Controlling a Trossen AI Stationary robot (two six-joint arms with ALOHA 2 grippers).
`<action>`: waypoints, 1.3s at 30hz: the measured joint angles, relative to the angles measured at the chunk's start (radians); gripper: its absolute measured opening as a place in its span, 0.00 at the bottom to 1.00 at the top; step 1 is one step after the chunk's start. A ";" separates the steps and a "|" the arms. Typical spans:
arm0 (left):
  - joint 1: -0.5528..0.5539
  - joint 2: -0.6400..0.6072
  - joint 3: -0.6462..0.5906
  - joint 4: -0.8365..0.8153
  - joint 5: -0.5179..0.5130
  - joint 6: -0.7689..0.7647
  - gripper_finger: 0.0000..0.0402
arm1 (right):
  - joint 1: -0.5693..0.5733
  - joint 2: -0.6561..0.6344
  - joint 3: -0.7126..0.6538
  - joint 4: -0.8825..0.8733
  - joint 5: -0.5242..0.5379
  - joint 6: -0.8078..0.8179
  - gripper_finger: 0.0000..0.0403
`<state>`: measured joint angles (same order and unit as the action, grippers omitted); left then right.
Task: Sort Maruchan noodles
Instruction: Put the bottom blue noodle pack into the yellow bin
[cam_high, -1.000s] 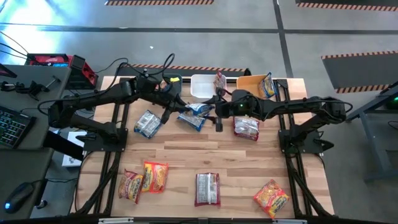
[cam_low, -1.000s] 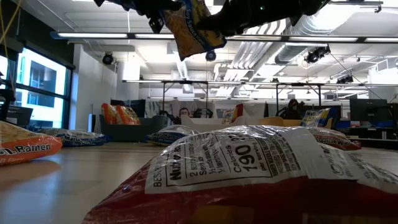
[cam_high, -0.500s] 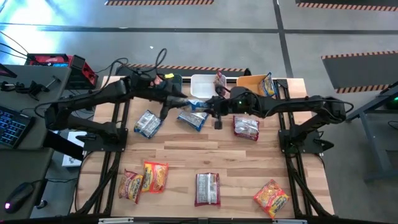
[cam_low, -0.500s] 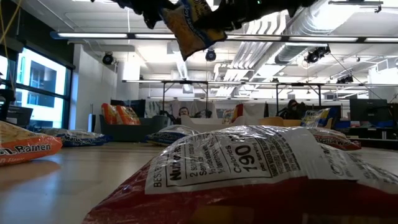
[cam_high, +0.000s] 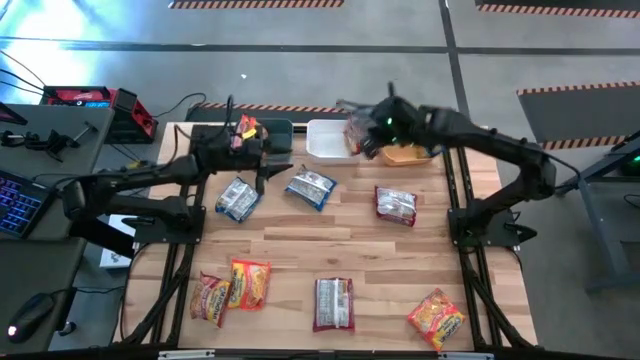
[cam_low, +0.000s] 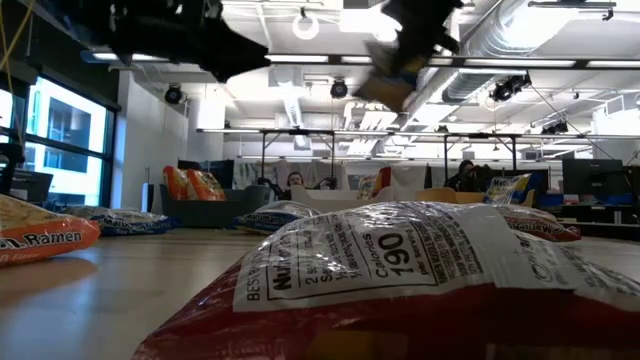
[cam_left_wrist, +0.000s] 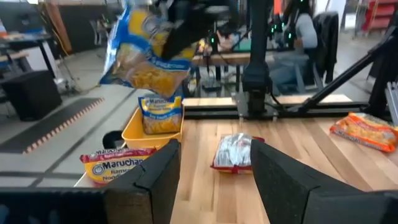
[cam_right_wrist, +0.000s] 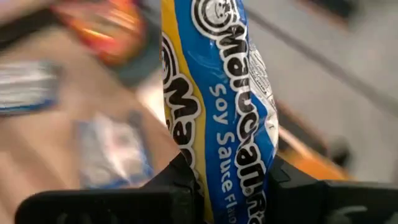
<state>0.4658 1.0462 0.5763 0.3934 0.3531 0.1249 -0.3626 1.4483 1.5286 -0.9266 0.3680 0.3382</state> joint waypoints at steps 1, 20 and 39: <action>0.000 0.000 -0.027 0.043 0.000 -0.009 0.45 | -0.039 0.000 0.008 -0.072 0.000 0.043 0.16; 0.000 0.000 -0.104 0.178 0.003 0.008 0.45 | -0.615 0.002 -0.337 -0.096 -0.217 0.231 0.16; -0.001 0.000 -0.104 0.163 0.003 0.008 0.45 | -0.636 0.160 -0.349 -0.003 -0.206 0.204 0.16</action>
<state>0.4652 1.0458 0.4721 0.5568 0.3561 0.1325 -0.9983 1.6087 1.1797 -0.9298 0.1618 0.5423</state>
